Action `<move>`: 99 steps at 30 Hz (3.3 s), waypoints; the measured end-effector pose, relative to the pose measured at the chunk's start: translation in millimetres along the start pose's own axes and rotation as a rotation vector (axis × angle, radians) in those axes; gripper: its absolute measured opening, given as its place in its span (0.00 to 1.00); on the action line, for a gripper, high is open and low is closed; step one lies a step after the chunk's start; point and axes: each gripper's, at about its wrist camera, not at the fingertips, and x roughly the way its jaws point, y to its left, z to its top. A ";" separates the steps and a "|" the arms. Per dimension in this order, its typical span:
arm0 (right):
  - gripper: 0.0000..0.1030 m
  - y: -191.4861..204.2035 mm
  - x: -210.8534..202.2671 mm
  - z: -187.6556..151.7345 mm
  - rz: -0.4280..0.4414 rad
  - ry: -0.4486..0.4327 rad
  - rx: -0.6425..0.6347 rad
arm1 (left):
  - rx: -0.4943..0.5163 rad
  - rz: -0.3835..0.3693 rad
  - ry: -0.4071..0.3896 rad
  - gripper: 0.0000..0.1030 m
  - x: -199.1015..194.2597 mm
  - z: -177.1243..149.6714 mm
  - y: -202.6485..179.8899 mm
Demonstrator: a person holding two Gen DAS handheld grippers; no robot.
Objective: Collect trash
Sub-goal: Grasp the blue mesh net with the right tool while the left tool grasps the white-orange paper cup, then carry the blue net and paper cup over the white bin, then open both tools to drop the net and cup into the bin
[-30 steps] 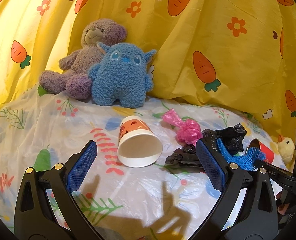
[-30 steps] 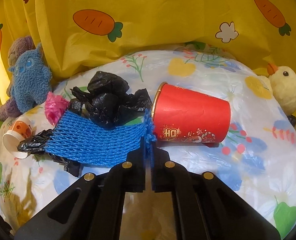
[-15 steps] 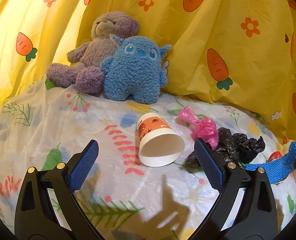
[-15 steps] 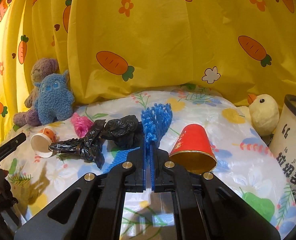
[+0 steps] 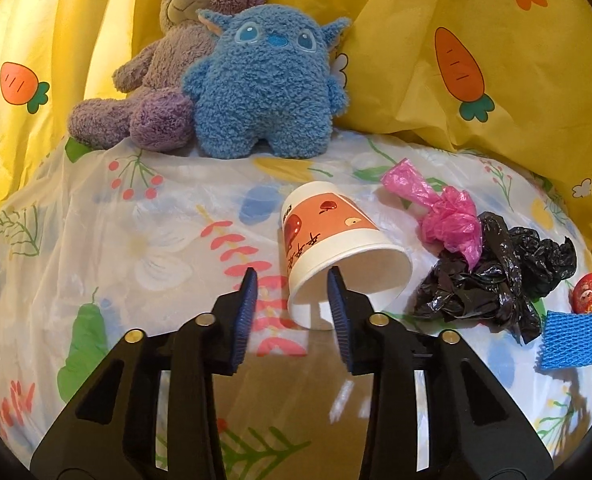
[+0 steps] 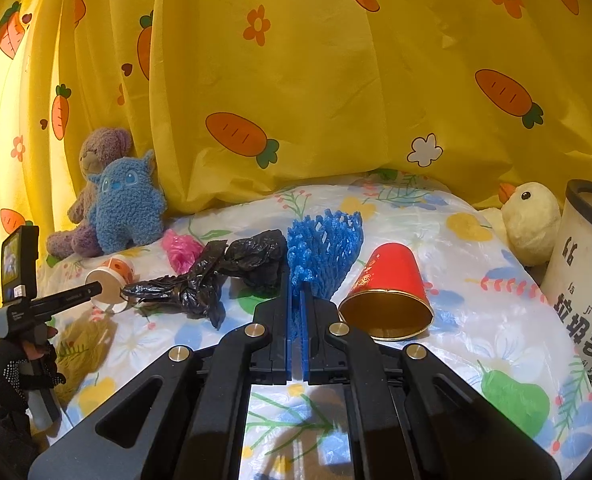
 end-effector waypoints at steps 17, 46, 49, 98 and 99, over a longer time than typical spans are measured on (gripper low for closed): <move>0.04 -9.8 -44.9 5.0 -0.024 -0.085 -0.032 | -0.005 -0.121 -0.203 0.02 -82.3 3.6 -21.6; 0.04 -122.0 -171.3 41.0 -0.309 -0.316 0.045 | 0.384 -0.669 -0.240 0.02 -199.0 -42.7 -290.8; 0.04 -139.9 -180.8 47.0 -0.349 -0.343 0.063 | 0.414 -0.706 -0.245 0.02 -207.7 -44.2 -318.3; 0.04 -266.8 -148.6 45.0 -0.542 -0.251 0.171 | 0.601 -0.995 -0.080 0.02 -170.7 -88.5 -527.5; 0.04 -267.2 -147.6 44.7 -0.540 -0.250 0.170 | 0.603 -0.999 -0.081 0.02 -170.4 -88.8 -527.0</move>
